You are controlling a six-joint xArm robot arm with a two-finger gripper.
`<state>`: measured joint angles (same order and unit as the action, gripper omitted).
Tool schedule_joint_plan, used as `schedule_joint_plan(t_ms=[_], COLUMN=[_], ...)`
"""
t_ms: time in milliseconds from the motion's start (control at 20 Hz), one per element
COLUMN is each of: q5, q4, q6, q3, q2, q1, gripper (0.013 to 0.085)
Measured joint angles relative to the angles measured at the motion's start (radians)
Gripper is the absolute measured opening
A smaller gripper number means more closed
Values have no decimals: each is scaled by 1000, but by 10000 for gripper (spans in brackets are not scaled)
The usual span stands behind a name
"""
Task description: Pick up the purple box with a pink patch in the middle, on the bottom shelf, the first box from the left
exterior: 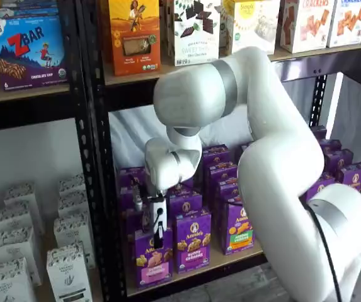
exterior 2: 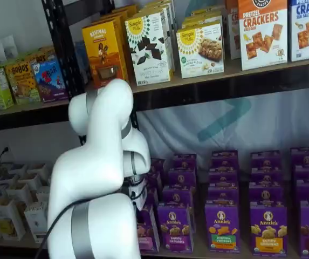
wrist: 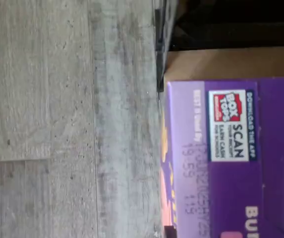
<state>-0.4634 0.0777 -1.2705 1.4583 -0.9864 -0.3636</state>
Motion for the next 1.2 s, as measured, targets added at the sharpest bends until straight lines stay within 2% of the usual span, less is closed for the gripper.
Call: schedule_joint_plan(t_ms=[200,700,900,1100,1200], q5=[34,140,164,145,136], q4=[-31,-2,-29,13,7], q6=[32,11,28,-20,-18], q3=[-108,-438,-566,-675,-706], q2=[72,323,434,553,590], q1=[-6,-14,-6,2,7], gripper=[290,290,290,290,290])
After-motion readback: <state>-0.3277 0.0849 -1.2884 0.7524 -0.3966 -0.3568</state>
